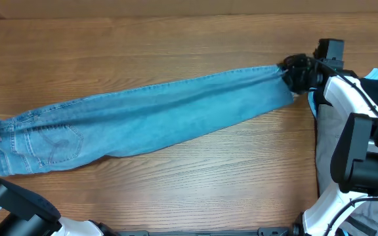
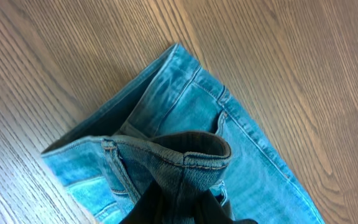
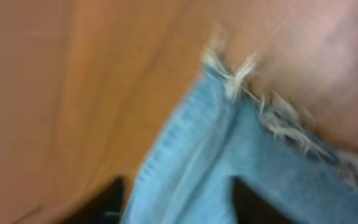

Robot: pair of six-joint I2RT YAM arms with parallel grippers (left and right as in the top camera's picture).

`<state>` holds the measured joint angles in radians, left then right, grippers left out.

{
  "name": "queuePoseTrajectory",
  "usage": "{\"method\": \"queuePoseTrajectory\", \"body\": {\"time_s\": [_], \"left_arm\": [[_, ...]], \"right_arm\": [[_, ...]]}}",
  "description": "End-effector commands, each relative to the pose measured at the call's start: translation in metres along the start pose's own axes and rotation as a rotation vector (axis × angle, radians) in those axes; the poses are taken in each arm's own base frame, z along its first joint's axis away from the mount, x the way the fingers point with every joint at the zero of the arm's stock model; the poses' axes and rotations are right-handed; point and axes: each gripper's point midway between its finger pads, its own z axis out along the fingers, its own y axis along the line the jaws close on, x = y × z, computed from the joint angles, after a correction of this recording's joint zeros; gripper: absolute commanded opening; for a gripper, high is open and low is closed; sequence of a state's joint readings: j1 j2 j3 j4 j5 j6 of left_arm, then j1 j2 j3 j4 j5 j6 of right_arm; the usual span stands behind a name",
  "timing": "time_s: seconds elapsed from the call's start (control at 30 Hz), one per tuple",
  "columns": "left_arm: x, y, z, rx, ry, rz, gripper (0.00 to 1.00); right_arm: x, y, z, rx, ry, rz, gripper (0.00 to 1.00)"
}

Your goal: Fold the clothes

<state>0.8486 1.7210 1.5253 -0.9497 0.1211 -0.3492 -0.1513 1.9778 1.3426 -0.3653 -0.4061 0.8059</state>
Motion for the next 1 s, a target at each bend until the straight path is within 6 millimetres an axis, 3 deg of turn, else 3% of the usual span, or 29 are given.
{"method": "queuePoseTrajectory", "body": {"time_s": [0.0, 0.2, 0.3, 0.43, 0.67, 0.77, 0.97], "left_arm": [[-0.015, -0.001, -0.008, -0.011, -0.052, 0.002, 0.14], [-0.015, -0.001, -0.008, -0.009, -0.055, 0.002, 0.22], [-0.017, -0.002, -0.008, -0.008, -0.061, 0.003, 0.46], [-0.018, -0.002, -0.008, -0.007, -0.066, 0.023, 0.66], [-0.014, -0.001, -0.008, -0.013, -0.05, 0.08, 0.69], [-0.005, 0.002, -0.008, -0.02, -0.013, 0.091, 0.67], [0.014, 0.008, -0.002, -0.036, 0.066, 0.116, 0.74]], "right_arm": [[-0.009, 0.022, -0.013, -0.095, 0.014, -0.111, 1.0], [-0.003, -0.003, -0.027, -0.023, 0.061, -0.191, 0.93], [0.004, -0.028, -0.029, 0.088, 0.091, -0.247, 0.89], [-0.002, -0.065, -0.034, 0.281, 0.057, -0.299, 0.88], [0.01, -0.08, -0.035, 0.318, 0.115, -0.393, 0.88], [0.011, -0.081, -0.035, 0.318, 0.128, -0.431, 0.88], [0.012, -0.078, -0.034, 0.301, 0.14, -0.513, 0.88]]}}
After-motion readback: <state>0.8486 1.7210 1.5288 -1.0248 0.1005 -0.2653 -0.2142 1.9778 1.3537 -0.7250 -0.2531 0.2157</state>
